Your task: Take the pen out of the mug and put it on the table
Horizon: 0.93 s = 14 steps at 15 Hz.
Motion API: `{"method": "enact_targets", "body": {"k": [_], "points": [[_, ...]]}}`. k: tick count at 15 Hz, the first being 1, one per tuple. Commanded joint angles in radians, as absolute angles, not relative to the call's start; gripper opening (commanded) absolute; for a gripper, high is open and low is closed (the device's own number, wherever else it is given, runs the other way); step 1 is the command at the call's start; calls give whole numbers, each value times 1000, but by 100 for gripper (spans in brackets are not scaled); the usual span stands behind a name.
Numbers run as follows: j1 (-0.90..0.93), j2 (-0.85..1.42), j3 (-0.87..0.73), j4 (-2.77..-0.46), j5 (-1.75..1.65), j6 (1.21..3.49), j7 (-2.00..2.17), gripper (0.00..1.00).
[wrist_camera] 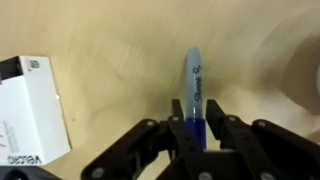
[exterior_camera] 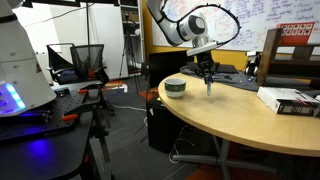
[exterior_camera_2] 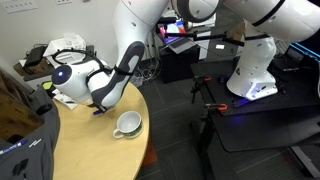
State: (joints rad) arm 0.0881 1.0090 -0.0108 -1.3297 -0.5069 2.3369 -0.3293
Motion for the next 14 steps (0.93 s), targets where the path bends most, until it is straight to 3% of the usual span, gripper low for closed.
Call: {"method": "enact_targets", "body": {"k": [1,6,14], "points": [[100,1012,-21,-1258,-468,2273,-328,63],[6,838,70,-1371,-272,2199,-374,99],[-40,545,64,-1692,-174,2276,-340,100]]}}
